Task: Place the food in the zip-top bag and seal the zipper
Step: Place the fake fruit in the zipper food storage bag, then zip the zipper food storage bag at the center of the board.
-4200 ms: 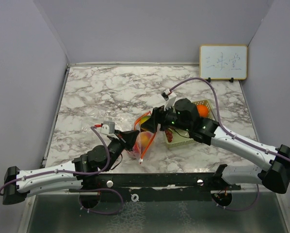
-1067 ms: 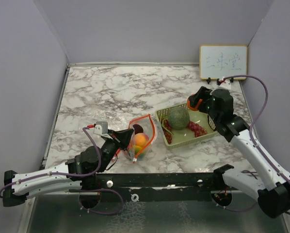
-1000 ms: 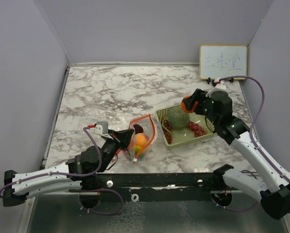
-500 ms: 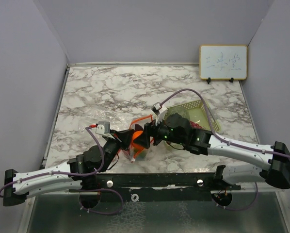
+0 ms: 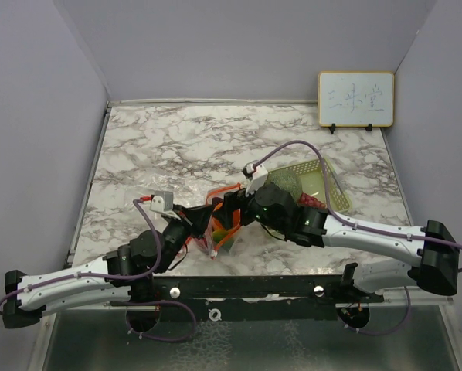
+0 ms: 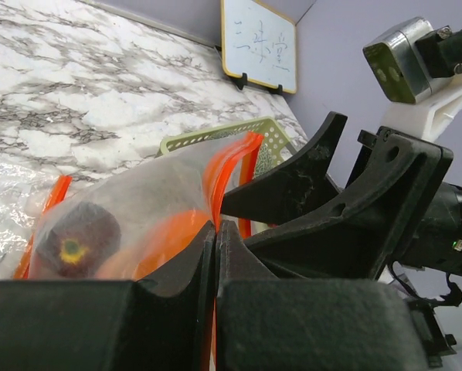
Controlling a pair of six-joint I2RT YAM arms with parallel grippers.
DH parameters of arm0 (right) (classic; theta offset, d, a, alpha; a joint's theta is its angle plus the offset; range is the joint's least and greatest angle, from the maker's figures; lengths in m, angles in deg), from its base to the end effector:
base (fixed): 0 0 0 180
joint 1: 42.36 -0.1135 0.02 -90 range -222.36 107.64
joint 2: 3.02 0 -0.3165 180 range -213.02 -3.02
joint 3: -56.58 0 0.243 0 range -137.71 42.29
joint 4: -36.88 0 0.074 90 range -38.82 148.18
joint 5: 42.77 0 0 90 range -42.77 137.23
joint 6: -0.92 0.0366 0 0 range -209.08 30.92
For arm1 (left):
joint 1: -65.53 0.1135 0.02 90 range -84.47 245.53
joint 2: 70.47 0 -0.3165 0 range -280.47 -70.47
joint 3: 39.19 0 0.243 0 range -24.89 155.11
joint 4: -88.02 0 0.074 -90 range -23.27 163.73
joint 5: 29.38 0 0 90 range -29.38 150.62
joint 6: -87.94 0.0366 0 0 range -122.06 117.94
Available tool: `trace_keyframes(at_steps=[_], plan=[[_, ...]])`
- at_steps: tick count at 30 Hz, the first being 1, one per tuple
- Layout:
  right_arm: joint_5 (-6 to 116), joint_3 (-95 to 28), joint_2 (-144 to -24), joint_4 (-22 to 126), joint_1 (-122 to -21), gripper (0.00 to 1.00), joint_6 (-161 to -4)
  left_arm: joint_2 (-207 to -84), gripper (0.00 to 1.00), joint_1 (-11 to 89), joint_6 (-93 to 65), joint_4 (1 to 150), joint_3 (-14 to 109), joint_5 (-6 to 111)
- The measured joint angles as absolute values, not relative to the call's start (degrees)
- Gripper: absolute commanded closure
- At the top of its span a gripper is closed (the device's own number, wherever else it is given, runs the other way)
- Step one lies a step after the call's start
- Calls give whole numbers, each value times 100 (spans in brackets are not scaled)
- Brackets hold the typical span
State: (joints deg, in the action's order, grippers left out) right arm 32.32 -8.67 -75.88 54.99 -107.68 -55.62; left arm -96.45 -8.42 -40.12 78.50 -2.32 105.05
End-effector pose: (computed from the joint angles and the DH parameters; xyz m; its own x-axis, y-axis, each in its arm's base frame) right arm 0.1197 0.2379 0.3363 -0.5819 0.0096 -0.8132 -0.5519 0.7298 0.4036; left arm 0.0451 -0.0642 0.3004 -0.2986 -0.5544 -0.7768 0.3921 0.6708 -0.6295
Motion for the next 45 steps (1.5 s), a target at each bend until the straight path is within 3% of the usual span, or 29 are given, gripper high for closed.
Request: trace_keyframes(at_steps=[7,14,29,36,38,41,45], plan=[[3293,-920,-7247,5464,-10792,0,-6194,-9533,100,-842,-4008,7571,-18,10500],[4296,-922,-6626,5490,-10943,8,-7044,-9548,100,-842,-3846,7109,382,10435],[5050,-1090,-7743,5278,-11664,18,-7197,-9533,100,-842,-3590,6858,332,10330],[4963,-1068,-7979,4795,-11662,43,-6622,-9579,100,-842,-3592,6921,146,10225],[4895,-1068,-8132,4793,-11659,59,-6478,-9590,100,-842,-3592,6921,144,10210],[4818,-1071,-8331,4815,-11662,91,-6330,-9577,100,-842,-3590,6932,144,10194],[4648,-1071,-8377,4861,-11662,97,-6120,-9457,98,-842,-3529,6930,144,10194]])
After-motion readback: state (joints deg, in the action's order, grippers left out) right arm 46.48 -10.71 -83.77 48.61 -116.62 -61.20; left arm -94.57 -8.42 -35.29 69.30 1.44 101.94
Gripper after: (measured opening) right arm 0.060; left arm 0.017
